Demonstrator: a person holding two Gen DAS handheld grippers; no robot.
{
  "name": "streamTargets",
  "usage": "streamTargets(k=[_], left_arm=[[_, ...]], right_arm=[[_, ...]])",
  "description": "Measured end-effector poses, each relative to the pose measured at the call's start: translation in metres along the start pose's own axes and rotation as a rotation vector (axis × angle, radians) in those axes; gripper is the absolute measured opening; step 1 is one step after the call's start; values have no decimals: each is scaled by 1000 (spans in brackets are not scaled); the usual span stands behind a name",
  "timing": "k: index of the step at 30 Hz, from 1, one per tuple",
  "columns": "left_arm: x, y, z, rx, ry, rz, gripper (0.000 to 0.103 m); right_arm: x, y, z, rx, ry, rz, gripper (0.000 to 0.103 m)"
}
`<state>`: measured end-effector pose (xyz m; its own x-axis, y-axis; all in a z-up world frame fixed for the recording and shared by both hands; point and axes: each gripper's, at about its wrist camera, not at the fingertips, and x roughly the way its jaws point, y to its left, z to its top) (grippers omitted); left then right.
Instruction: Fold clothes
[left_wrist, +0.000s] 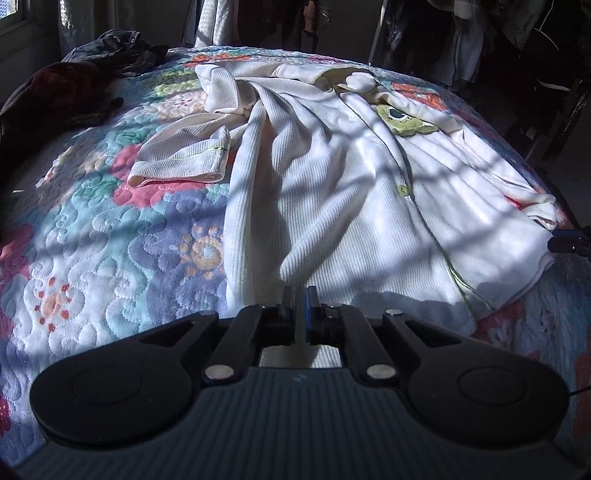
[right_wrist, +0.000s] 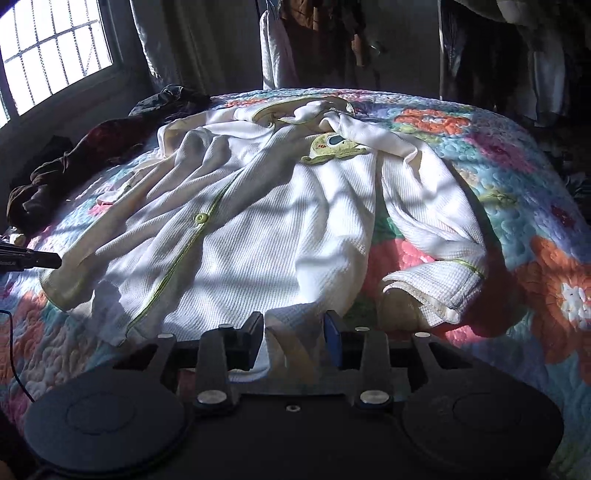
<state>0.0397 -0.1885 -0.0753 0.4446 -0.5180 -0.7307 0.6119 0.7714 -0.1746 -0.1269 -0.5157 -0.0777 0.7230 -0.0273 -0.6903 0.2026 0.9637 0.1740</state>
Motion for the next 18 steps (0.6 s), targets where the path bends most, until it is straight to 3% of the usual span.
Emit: streamTargets(k=[2,6,7,11,14,18], left_arm=[[-5,-4,2,12,-11,-30,10],[-9,-12,8,55,-44,-49,30],[-7,-12,10,63,-49,-50,31],[10,-6,19,35,-42,-61,32],[20,0,26,1,-59,-63,32],[46,16,20,10,-8,39,39]], right_arm=[[-10,-5,1,26,-59,23,52],[-14,-15,7,72,-121,45,69],[-7,-18,8,84,-104,51,73],[41,-24,5,115,10,58,74],[70,-21,-7,32,71,-13,74],[89,-19,-17,-20,109,-64,78]])
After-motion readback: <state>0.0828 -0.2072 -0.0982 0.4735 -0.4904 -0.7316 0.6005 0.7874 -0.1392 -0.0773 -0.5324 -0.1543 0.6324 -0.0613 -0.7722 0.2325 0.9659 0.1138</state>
